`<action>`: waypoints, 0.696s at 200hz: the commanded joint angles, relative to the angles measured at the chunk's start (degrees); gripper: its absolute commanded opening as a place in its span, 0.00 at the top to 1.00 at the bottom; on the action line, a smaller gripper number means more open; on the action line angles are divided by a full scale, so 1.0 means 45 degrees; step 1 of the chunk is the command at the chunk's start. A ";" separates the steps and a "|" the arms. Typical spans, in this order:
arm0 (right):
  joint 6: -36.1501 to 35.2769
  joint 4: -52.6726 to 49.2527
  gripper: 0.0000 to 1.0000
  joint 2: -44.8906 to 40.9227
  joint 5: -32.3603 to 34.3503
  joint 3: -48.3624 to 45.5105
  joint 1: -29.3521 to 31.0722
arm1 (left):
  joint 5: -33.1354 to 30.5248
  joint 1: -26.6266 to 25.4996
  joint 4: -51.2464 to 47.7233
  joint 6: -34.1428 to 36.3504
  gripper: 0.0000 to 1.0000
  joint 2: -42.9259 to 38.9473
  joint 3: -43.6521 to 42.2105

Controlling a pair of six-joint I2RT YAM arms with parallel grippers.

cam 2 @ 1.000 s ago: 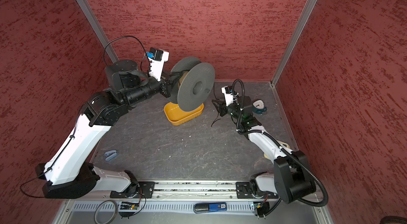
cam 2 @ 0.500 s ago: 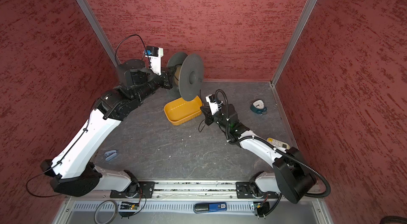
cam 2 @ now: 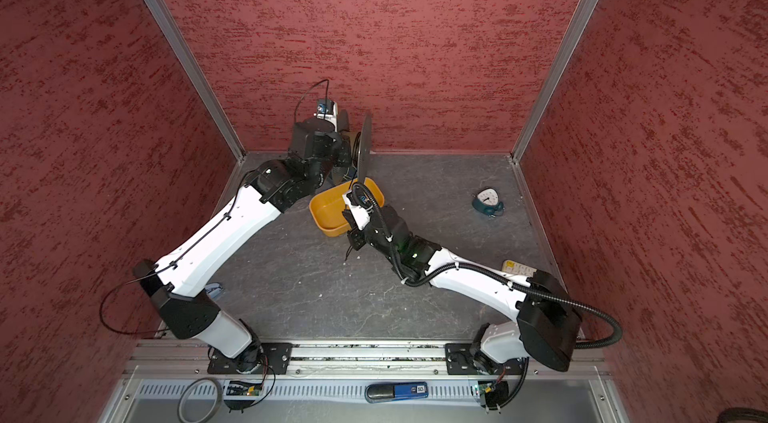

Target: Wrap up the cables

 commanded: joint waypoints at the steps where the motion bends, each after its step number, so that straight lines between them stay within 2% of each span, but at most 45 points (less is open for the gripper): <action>1: -0.0316 -0.1657 1.00 -0.0169 0.1836 0.0859 0.0306 | -0.1750 -0.0168 0.0582 0.0709 1.00 0.0077 0.0757; 31: -0.0156 -0.3236 1.00 -0.0987 0.3282 0.1453 0.0277 | -0.1932 -0.0240 -0.0618 0.0990 1.00 0.0352 0.0603; 76: -0.0944 -0.4822 0.99 -0.2011 0.5726 0.1912 0.0072 | -0.0695 -0.0301 -0.2494 0.0613 0.97 0.0560 0.0389; 102: -0.1514 -0.4117 0.98 -0.2536 0.5861 0.1610 -0.0561 | 0.0061 -0.0416 -0.3307 0.0394 0.97 0.0704 0.0507; 139: -0.1905 -0.3108 0.97 -0.2419 0.5899 0.1643 -0.1519 | 0.1383 -0.0514 -0.3206 0.0240 0.98 0.0347 0.0125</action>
